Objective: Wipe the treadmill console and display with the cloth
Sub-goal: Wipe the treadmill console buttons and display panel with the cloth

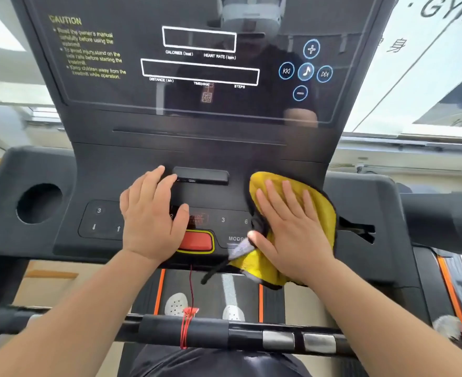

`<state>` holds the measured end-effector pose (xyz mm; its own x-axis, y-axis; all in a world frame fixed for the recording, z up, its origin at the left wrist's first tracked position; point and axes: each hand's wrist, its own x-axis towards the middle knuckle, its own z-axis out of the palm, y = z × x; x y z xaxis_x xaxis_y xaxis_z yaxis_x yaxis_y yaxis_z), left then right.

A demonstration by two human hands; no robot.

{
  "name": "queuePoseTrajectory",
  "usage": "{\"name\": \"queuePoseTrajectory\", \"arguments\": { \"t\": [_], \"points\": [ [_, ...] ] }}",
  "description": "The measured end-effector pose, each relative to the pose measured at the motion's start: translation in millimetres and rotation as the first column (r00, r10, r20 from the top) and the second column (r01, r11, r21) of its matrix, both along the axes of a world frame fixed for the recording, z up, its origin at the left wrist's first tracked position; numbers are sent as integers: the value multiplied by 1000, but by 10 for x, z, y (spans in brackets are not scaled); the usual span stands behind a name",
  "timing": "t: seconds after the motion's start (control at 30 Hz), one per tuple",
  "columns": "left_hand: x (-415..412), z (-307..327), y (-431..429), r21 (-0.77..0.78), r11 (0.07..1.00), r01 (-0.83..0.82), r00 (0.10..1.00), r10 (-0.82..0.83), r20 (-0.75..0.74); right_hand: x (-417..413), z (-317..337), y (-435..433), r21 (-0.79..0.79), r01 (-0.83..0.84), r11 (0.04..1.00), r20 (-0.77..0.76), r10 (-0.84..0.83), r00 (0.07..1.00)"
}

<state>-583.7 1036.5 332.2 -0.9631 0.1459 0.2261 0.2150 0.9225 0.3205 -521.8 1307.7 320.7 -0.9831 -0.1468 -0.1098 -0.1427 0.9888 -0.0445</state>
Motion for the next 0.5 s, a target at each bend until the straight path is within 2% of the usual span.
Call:
{"name": "queuePoseTrajectory", "arguments": {
  "t": [0.1, 0.2, 0.5],
  "points": [
    [-3, 29, 2, -5, 1000, 8, 1000, -8, -4, -4, 12, 112, 9, 192, 981, -22, -191, 981],
    [-12, 74, -14, -8, 1000, 18, 1000, -18, 11, -307, 55, 44, -61, 303, 951, -93, -307, 947],
    [-183, 170, -289, 40, 997, -68, 998, 68, 4, -606, 41, -34, -244, 248, 938, -347, -323, 881]
  ]
}}
